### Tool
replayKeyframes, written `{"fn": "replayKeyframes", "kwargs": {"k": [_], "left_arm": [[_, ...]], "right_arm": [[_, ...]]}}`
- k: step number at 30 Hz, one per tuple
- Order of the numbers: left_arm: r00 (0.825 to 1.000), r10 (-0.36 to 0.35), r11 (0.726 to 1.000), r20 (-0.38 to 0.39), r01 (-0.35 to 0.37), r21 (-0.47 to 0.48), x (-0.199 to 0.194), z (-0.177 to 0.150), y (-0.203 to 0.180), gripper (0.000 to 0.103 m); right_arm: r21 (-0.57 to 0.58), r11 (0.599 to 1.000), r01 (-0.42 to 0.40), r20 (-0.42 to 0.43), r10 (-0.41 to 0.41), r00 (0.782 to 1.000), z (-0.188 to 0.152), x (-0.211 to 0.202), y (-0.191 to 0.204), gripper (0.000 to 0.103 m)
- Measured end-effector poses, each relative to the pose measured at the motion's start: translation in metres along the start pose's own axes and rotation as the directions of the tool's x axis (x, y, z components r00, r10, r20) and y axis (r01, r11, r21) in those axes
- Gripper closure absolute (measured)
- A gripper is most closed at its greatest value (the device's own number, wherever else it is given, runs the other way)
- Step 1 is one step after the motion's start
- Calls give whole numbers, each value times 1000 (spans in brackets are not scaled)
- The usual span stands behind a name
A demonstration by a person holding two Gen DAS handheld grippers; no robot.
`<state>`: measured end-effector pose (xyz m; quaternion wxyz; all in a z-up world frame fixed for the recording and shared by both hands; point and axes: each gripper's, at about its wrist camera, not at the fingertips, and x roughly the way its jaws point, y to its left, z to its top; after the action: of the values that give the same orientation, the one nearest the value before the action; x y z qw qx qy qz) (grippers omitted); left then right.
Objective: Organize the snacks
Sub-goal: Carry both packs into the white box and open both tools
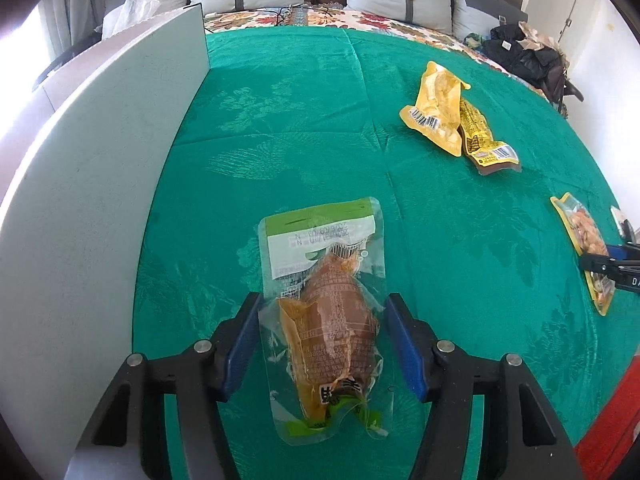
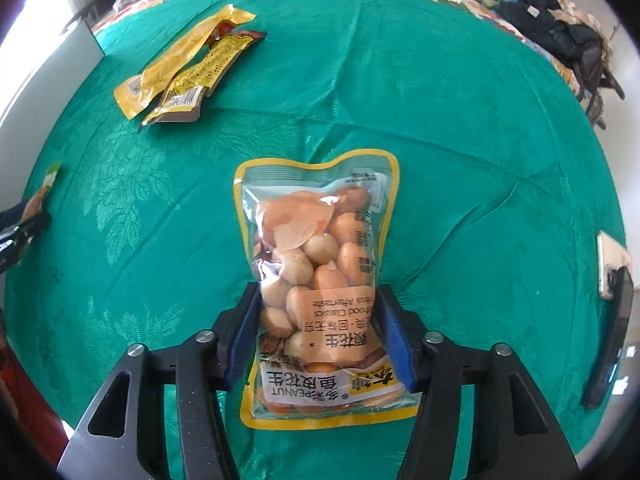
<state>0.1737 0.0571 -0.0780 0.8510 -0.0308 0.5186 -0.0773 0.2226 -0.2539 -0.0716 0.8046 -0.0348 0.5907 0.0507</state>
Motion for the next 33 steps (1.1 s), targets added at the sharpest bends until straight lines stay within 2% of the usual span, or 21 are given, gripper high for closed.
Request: {"fn": "replayKeyframes", "kwargs": {"k": [1,2,3,4,5,6,8,10,12,15,16,19,22,25,29,33], "left_arm": [[999,-34,999,6,34,-26,-6,-8,3,43],[997,-77,995,21,78,-57,-13,-17,7,43],[992,-118,989,42,121,-86,-21,-25,10,43],[986,-153,981,62,159,-110,-28,-34,12,43],[979,-185,972,80,194,-133,-33,-44,13,43],[972,-215,962,92,227,-154,-37,-52,12,43],[960,-265,945,93,278,-176,-42,-60,4,43],[948,-301,937,108,314,-152,-53,-56,-5,43],[929,-331,925,166,354,-138,-75,-45,-7,43],[900,-359,899,248,405,-166,-114,-30,11,42],[895,-352,896,272,407,-180,-128,-26,22,42],[903,-269,906,334,355,-230,-165,-18,63,42],[930,-98,932,354,210,-294,-193,-18,111,42],[940,53,923,338,83,-377,-209,-25,162,42],[935,204,893,290,-56,-446,-215,-43,212,42],[930,275,877,243,-139,-460,-202,-59,232,42]], "right_arm": [[41,998,-50,19,49,999,-3,-5,-4,49],[107,984,-142,54,137,989,-9,-11,-11,49],[178,949,-261,111,244,963,-20,-19,-19,49],[236,893,-383,178,348,920,-34,-26,-25,48],[275,839,-470,237,415,878,-48,-30,-29,48],[302,799,-520,273,450,850,-62,-31,-29,48],[345,743,-574,308,488,817,-88,-26,-23,48],[362,699,-617,332,522,786,-103,-23,-11,48],[336,696,-634,342,537,771,-103,-28,6,48],[240,753,-613,332,530,780,-76,-53,40,48],[199,761,-618,331,541,773,-65,-64,54,48],[58,758,-649,324,601,731,-24,-94,113,48],[-85,727,-681,289,672,682,10,-120,188,48],[-207,674,-709,226,738,635,32,-139,264,47],[-331,624,-708,157,776,611,40,-151,344,47],[-382,615,-689,137,776,616,33,-148,382,47]]}}
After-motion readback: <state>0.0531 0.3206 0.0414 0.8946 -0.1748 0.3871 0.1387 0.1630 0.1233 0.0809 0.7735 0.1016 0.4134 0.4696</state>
